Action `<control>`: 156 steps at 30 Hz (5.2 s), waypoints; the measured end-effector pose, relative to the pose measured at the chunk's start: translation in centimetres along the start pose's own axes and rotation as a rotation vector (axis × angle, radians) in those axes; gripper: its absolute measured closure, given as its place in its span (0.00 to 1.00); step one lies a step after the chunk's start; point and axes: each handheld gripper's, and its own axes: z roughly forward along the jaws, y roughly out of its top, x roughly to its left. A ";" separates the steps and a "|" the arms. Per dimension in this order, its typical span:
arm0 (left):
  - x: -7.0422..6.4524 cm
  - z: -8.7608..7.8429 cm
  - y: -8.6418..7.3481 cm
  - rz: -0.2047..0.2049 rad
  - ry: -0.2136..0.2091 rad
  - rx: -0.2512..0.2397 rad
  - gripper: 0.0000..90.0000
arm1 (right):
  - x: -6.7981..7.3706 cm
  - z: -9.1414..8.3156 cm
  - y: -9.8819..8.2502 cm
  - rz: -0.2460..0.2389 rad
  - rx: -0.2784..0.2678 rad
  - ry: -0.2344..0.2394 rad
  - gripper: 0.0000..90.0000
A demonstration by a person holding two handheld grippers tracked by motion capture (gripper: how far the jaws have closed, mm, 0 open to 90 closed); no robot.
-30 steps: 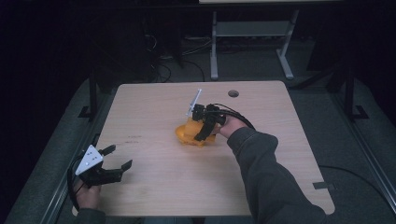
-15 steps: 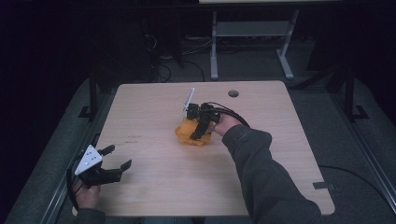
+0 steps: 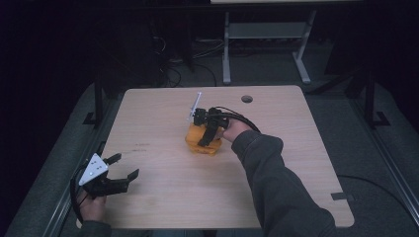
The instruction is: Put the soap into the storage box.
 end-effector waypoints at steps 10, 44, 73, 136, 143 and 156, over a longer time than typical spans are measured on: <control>0.1 -0.1 0.0 -0.006 0.003 -0.005 0.15 | -0.3 1.0 0.1 0.002 0.018 0.014 0.23; 0.2 -0.2 -0.1 -0.011 0.006 -0.008 0.15 | -0.8 2.3 -0.2 0.039 0.019 0.050 0.22; 0.2 -0.2 -0.1 -0.008 0.006 -0.006 0.15 | -0.6 -0.2 -1.0 0.100 -0.060 0.007 0.17; -0.2 0.3 -0.2 0.004 0.010 0.032 0.15 | 3.0 -6.0 -13.9 0.266 -0.176 -0.090 0.18; -0.3 0.5 -0.2 0.020 0.006 0.046 0.15 | 3.5 -5.8 -15.5 0.294 -0.176 -0.092 0.19; -0.2 0.6 -0.3 -0.005 -0.014 0.052 0.15 | 4.7 -5.2 -17.9 0.333 -0.199 -0.077 0.19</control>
